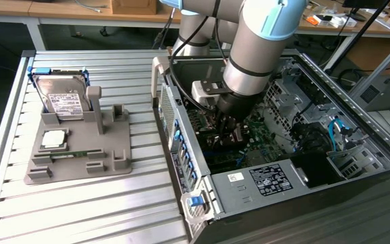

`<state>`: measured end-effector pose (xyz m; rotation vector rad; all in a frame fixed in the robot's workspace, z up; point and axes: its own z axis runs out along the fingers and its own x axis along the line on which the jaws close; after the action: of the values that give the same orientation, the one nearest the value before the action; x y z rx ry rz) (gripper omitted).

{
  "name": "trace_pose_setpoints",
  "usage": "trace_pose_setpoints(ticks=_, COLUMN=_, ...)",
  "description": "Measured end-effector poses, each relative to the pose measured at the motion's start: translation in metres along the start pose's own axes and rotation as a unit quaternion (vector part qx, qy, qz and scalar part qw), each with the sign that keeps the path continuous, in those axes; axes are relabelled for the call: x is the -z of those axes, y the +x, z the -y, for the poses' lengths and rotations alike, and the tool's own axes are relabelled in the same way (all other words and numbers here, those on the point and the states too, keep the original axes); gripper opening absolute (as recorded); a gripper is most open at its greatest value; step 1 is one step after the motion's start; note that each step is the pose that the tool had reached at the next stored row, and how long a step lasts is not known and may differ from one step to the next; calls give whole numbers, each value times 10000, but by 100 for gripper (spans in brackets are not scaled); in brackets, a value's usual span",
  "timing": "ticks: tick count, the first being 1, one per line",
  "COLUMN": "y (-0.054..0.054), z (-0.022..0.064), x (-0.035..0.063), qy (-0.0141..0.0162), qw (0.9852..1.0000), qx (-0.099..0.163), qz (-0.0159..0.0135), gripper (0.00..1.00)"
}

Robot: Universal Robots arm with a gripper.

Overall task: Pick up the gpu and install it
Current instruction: 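Insert the gpu into the slot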

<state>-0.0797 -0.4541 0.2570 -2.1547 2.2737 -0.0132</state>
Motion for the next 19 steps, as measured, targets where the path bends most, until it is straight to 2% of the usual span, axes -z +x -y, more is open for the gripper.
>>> trace_pose_setpoints(ticks=7, y=-9, z=0, x=-1, qy=0, qw=10000, qx=81, qz=2, gripper=30)
trace_pose_setpoints(ticks=13, y=-24, z=-2, x=-7, qy=-1, qw=10000, qx=81, qz=25, gripper=30)
trace_pose_setpoints(ticks=19, y=-25, z=-2, x=-12, qy=-1, qw=10000, qx=78, qz=28, gripper=30)
